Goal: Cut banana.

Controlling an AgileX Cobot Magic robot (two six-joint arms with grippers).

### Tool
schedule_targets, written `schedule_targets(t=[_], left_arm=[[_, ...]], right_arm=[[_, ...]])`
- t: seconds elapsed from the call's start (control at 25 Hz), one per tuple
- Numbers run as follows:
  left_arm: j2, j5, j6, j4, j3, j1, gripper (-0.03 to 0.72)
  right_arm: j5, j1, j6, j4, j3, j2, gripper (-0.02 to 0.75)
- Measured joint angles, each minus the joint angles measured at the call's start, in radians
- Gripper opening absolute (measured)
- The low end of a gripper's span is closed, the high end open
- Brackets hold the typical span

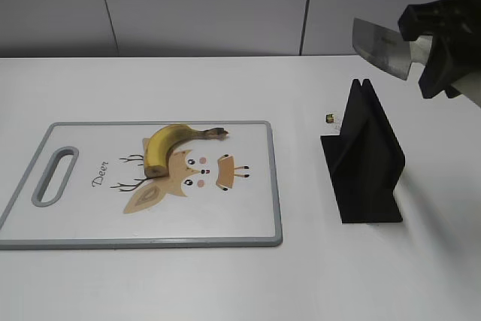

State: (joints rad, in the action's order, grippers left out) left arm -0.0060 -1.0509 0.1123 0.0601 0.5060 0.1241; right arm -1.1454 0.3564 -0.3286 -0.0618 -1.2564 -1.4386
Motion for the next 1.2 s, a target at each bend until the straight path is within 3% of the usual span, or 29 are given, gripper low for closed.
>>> schedule_targets(t=[0.32,0.64,0.88,1.2], left_arm=[[0.000,0.000,0.000,0.035,0.000,0.000,0.542],[0.009,0.007,0.000,0.140,0.000,0.000,0.524],[0.161,0.033,0.001,0.155,0.053,0.000,0.523],[0.492,0.148,0.206,0.227,0.198,0.000,0.523]], right_arm=[[-0.002,0.000,0.051,0.011,-0.025,0.044,0.162],[0.082,0.000,0.142,0.011,-0.032,0.057,0.162],[0.183,0.000,0.283,-0.021,-0.032,0.057,0.162],[0.255,0.000,0.652,-0.114,-0.035,0.054,0.162]])
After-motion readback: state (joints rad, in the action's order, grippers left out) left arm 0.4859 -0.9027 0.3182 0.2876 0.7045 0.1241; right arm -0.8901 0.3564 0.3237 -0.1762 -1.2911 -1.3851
